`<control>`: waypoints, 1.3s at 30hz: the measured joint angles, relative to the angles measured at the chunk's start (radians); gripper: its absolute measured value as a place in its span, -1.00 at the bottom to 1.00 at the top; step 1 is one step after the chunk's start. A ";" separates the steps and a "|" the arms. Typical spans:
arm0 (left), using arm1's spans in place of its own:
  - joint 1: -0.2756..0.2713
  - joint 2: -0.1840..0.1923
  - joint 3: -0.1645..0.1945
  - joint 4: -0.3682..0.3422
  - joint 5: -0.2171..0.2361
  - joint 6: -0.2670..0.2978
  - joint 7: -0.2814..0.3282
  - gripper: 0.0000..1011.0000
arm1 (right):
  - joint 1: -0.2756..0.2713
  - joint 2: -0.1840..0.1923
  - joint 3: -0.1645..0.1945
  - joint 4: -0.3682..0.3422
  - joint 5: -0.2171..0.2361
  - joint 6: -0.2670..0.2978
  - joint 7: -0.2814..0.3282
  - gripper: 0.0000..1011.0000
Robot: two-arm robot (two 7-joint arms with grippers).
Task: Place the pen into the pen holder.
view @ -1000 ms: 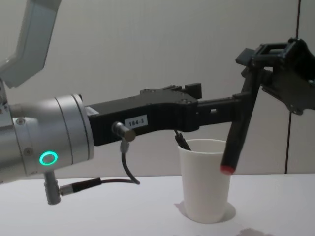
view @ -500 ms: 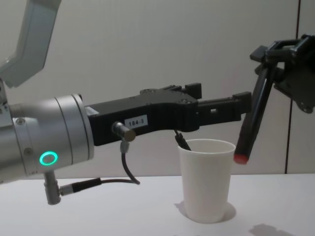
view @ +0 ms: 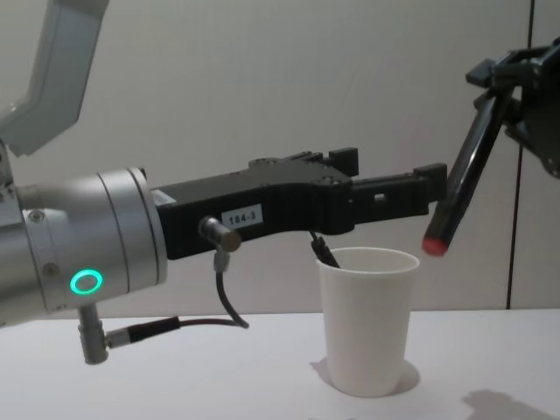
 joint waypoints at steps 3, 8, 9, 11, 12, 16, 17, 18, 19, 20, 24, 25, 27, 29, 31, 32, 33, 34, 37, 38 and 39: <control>0.000 0.000 0.000 0.000 0.000 0.000 0.000 0.98 | 0.005 -0.005 -0.001 0.000 -0.004 -0.016 -0.009 -0.59; 0.000 0.000 0.000 0.000 0.000 0.000 0.000 0.98 | 0.014 -0.014 -0.004 0.003 -0.018 -0.038 -0.020 -0.59; 0.000 0.000 0.000 0.000 0.000 0.000 0.000 0.98 | 0.015 -0.015 -0.004 0.004 -0.021 -0.041 -0.022 -0.59; 0.000 0.000 0.000 0.000 0.000 0.000 0.000 0.98 | 0.019 -0.019 -0.006 0.007 -0.032 -0.052 -0.027 -0.59; 0.000 0.000 0.000 0.000 0.000 0.000 0.000 0.98 | 0.022 -0.022 -0.008 0.009 -0.039 -0.059 -0.030 -0.59; 0.000 0.000 0.000 0.000 0.000 0.000 0.000 0.98 | 0.029 -0.030 -0.011 0.016 -0.060 -0.075 -0.037 -0.59; 0.000 0.000 0.000 0.000 0.000 0.000 0.000 0.98 | 0.030 -0.031 -0.012 0.017 -0.065 -0.078 -0.038 -0.59; 0.000 0.000 0.000 0.000 0.000 0.000 0.000 0.98 | 0.031 -0.032 -0.013 0.018 -0.069 -0.081 -0.038 -0.59; 0.000 0.000 0.000 0.000 0.000 0.000 0.000 0.98 | 0.034 -0.034 -0.014 0.021 -0.078 -0.087 -0.040 -0.59; 0.000 0.000 0.000 0.000 0.000 0.000 0.000 0.98 | 0.035 -0.036 -0.015 0.022 -0.084 -0.091 -0.042 -0.59; 0.000 0.000 0.000 0.000 0.000 0.000 0.000 0.98 | 0.042 -0.041 -0.018 0.030 -0.108 -0.107 -0.045 -0.59; 0.000 0.000 0.000 0.000 0.000 0.000 0.000 0.98 | 0.044 -0.044 -0.019 0.033 -0.118 -0.113 -0.047 -0.59; 0.000 0.000 0.000 0.000 0.000 0.000 0.000 0.98 | 0.048 -0.048 -0.021 0.037 -0.130 -0.121 -0.049 -0.59; 0.000 0.000 0.000 0.000 0.000 0.000 0.000 0.98 | 0.050 -0.051 -0.022 0.041 -0.140 -0.128 -0.051 -0.59; 0.000 0.000 0.000 0.000 0.000 0.000 0.000 0.98 | 0.054 -0.055 -0.024 0.046 -0.153 -0.137 -0.052 -0.59; 0.000 0.000 0.000 0.000 0.000 0.000 0.000 0.98 | 0.056 -0.057 -0.025 0.048 -0.159 -0.141 -0.053 -0.59; 0.000 0.000 0.000 0.000 0.000 0.000 0.000 0.98 | 0.057 -0.058 -0.026 0.050 -0.163 -0.143 -0.053 -0.59; 0.000 0.000 0.000 0.000 0.000 0.000 0.000 0.98 | 0.058 -0.059 -0.026 0.051 -0.167 -0.146 -0.054 -0.59; 0.000 0.000 0.000 0.000 0.000 0.000 0.000 0.98 | 0.064 -0.066 -0.029 0.059 -0.185 -0.157 -0.055 -0.59; 0.000 0.000 0.000 0.000 0.000 0.000 0.000 0.98 | 0.067 -0.068 -0.030 0.062 -0.195 -0.162 -0.056 -0.59; 0.000 0.000 0.000 0.000 0.000 0.000 0.000 0.98 | 0.069 -0.070 -0.031 0.065 -0.201 -0.165 -0.056 -0.59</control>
